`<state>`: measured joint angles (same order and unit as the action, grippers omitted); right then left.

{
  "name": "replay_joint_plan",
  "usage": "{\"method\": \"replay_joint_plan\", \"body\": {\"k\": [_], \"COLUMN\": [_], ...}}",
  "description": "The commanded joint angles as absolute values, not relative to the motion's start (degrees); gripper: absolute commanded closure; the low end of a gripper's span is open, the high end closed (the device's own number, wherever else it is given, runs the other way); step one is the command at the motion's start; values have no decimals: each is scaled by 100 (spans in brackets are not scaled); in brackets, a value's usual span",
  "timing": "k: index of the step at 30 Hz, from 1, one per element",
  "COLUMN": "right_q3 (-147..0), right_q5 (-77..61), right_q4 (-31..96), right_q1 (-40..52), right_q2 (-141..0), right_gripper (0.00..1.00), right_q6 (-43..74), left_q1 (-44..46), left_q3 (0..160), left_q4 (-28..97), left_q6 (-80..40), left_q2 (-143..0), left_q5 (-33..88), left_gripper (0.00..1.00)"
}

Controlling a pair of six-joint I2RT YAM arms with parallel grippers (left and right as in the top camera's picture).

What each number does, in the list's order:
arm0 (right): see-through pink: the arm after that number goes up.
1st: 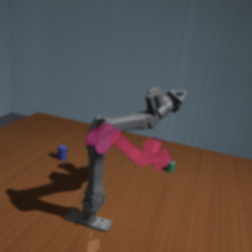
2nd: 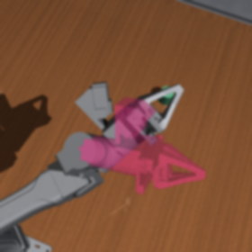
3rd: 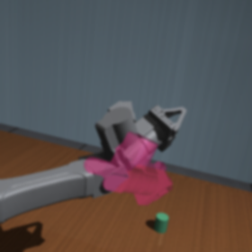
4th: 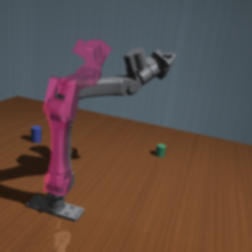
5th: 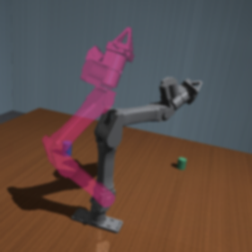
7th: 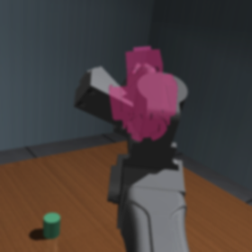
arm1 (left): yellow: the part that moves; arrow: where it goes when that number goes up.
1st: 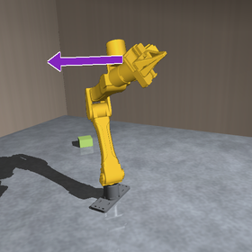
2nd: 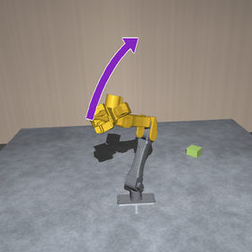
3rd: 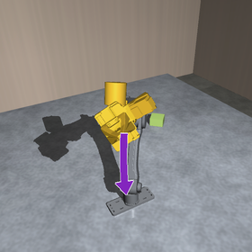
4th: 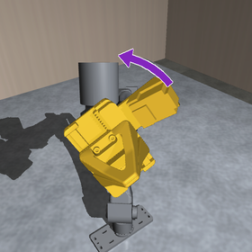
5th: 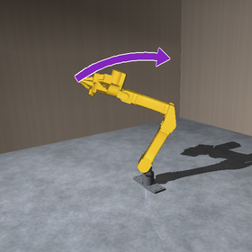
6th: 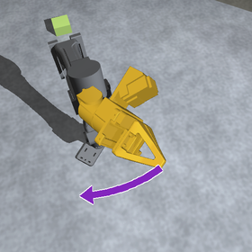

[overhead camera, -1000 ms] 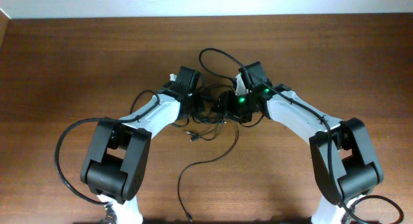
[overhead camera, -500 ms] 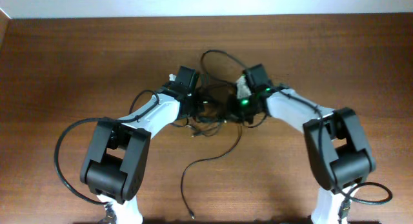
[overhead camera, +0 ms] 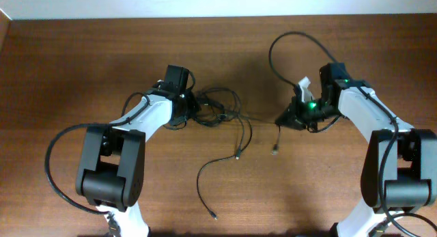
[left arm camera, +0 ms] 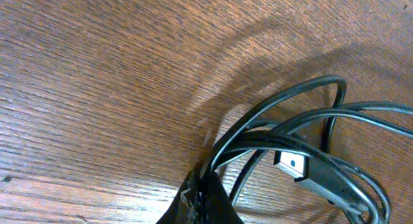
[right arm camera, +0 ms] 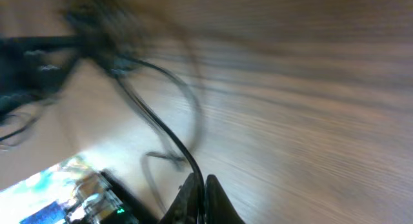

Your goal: Untangle cables

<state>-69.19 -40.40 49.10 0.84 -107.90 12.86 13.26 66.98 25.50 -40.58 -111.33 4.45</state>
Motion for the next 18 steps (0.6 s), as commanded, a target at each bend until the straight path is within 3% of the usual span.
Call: {"method": "replay_joint_plan", "body": {"k": [1, 5, 7, 10, 13, 18], "right_q3": [-6930, -7026, -7146, -7240, -7238, -7231], "right_q5": [-2917, -3675, -3968, -4506, -4569, -4311], "right_q4": [5033, 4600, 4307, 3750, 3199, 2757], "right_q1": [202, 340, 414, 561, 926, 1586], "right_q2": [-10589, -10589, -10586, -10586, -10610, -10713], "right_gripper": [73, 68, 62, 21, 20, 31], "right_q6": [1546, 1271, 1219, 1083, 1074, 1076], "left_q1": [1188, 1194, 1194, 1192, 1192, 1192], "left_q3": [6560, 6560, 6560, 6563, 6563, 6563], "left_q4": [2648, 2593, 2491, 2342, 2097, 1951], "left_q6": [-3833, -2718, -1474, -770, -497, -419], "left_q2": [-11303, -11303, -11303, -11303, -11303, -11303], "left_q5": [172, 469, 1249, 2049, 2670, 2915], "left_gripper": [100, 100, 100, 100, 100, 100]}}
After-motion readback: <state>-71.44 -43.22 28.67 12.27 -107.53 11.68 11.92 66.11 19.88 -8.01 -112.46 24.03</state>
